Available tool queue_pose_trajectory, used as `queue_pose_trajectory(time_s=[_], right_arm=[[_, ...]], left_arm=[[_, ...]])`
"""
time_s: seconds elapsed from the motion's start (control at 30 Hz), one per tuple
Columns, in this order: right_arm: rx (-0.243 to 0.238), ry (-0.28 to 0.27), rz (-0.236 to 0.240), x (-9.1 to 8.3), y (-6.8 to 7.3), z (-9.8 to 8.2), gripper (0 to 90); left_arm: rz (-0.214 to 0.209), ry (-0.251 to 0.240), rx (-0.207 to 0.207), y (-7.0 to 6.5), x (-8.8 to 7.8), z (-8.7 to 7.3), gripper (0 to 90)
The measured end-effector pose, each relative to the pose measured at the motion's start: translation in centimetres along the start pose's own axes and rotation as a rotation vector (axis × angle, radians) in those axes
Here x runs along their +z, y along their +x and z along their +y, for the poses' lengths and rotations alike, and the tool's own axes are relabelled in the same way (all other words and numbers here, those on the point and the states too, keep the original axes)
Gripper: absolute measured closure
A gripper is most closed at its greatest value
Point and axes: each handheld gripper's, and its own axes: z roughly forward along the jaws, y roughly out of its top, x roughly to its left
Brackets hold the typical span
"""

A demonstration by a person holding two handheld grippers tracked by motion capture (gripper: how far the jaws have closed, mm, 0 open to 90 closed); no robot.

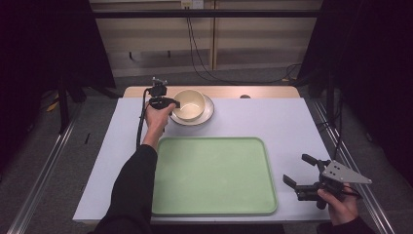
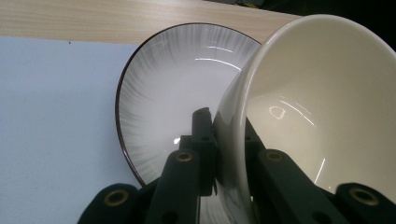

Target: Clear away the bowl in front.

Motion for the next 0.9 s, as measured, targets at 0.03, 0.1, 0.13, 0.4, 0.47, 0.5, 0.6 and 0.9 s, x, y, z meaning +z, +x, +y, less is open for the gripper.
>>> queue_pose_trajectory(time_s=[0.03, 0.1, 0.13, 0.4, 0.47, 0.5, 0.6, 0.9], right_arm=[[0.000, -0.001, 0.000, 0.0, 0.0, 0.0, 0.6], [-0.001, -0.002, 0.001, 0.0, 0.0, 0.0, 0.6], [-0.001, -0.002, 0.001, 0.0, 0.0, 0.0, 0.6], [-0.001, -0.006, -0.003, 0.0, 0.0, 0.0, 0.6], [0.006, -0.005, -0.001, 0.0, 0.0, 0.1, 0.7], [0.006, -0.005, -0.001, 0.0, 0.0, 0.1, 0.7], [0.001, -0.005, -0.003, 0.0, 0.0, 0.0, 0.6], [0.005, -0.004, 0.001, 0.0, 0.0, 0.1, 0.6]], left_arm=[[0.000, 0.000, 0.000, 0.0, 0.0, 0.0, 83.4], [-0.004, -0.001, 0.015, -0.2, -0.3, -0.1, 83.4], [-0.004, -0.001, 0.015, -0.2, -0.3, -0.1, 83.4], [-0.047, -0.001, 0.039, -0.8, -1.2, -0.6, 83.4], [-0.056, -0.001, 0.041, -1.1, -1.5, -0.7, 83.4], [-0.056, -0.001, 0.041, -1.1, -1.5, -0.7, 83.4], [-0.071, 0.003, 0.055, -1.5, -2.0, -0.7, 83.3], [-0.085, 0.021, 0.076, -2.3, -2.7, -0.8, 83.3]])
